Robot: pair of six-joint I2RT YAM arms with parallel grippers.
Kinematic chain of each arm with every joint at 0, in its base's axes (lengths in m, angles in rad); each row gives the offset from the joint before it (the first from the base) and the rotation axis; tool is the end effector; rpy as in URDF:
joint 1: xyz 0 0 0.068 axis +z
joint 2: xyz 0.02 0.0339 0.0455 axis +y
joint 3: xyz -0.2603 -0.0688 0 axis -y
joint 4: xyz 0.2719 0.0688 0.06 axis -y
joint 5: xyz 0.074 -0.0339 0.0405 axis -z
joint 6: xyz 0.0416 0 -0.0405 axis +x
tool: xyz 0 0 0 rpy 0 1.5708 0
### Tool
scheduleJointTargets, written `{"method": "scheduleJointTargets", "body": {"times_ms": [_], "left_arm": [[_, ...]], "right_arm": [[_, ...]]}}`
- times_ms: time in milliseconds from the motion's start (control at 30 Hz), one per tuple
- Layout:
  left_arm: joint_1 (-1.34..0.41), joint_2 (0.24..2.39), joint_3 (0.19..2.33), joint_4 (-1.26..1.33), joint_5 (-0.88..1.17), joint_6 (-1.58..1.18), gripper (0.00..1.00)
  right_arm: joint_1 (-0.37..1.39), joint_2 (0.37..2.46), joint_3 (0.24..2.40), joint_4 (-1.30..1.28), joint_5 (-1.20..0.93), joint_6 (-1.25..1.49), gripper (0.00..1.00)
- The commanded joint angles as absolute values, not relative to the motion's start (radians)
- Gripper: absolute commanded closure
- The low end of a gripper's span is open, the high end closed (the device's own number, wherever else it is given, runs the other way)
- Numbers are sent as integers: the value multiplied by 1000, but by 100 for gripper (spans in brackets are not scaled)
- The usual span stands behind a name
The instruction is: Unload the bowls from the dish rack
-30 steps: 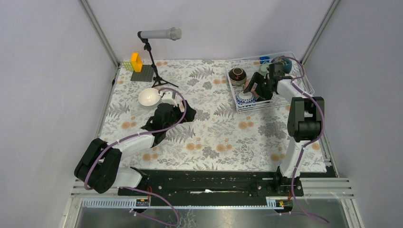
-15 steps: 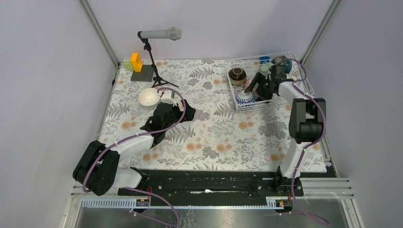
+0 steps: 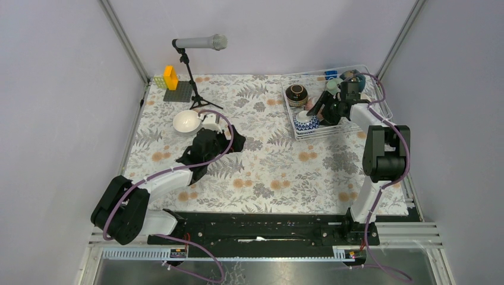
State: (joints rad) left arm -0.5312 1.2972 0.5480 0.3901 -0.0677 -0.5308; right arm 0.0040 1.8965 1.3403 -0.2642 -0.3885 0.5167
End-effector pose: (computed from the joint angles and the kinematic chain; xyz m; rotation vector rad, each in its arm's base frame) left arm 0.2582 -0.1484 0.1823 -0.0461 1.9827 -0.6376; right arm 0.4425 0.0175 0.1852 0.4326 2.3903 0.7060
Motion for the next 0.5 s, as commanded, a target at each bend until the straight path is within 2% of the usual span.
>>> {"method": "scheduleJointTargets", "body": {"times_ms": [0,467], "left_arm": [[-538,1267,567,403,-86,-515,1],[-555,1292,576,410,-75,-517,1]], "right_arm": [[17,1784,1351,-264,-544,516,26],[17,1726,1318,-174,-597,540,25]]}}
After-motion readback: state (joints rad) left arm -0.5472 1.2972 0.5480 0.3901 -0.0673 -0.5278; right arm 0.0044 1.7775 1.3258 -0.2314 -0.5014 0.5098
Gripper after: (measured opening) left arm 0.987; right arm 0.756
